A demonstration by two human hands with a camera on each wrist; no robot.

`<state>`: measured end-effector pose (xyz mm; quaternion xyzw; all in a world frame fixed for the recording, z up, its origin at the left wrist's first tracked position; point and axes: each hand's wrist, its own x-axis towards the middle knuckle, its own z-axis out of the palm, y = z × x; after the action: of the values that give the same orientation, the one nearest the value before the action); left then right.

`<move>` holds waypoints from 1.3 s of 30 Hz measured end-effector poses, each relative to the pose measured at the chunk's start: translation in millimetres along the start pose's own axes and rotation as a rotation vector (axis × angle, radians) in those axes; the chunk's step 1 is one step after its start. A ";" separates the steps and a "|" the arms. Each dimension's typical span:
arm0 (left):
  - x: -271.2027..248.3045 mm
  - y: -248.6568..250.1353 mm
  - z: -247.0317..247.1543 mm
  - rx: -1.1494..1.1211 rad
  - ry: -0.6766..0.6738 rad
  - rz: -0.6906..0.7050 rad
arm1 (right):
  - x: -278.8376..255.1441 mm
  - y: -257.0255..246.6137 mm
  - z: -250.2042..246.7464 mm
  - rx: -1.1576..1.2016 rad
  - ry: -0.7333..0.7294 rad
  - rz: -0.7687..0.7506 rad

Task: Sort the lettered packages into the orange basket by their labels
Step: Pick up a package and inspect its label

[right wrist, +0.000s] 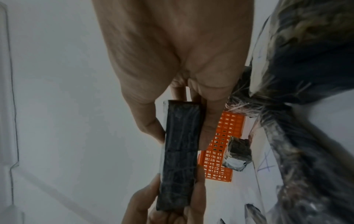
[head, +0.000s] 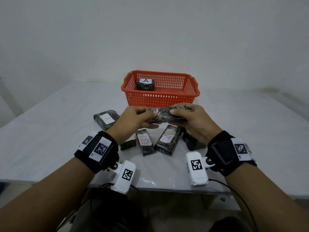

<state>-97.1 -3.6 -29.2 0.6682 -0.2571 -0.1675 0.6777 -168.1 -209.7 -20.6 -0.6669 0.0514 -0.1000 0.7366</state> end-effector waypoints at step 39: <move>3.2 -4.0 4.4 0.022 0.077 0.040 | -9.6 -0.2 -0.7 0.087 -0.031 0.014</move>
<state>-96.5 -9.3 -32.9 0.6763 -0.2462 -0.1253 0.6828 -177.6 -208.3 -21.1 -0.6351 0.0403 -0.0865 0.7665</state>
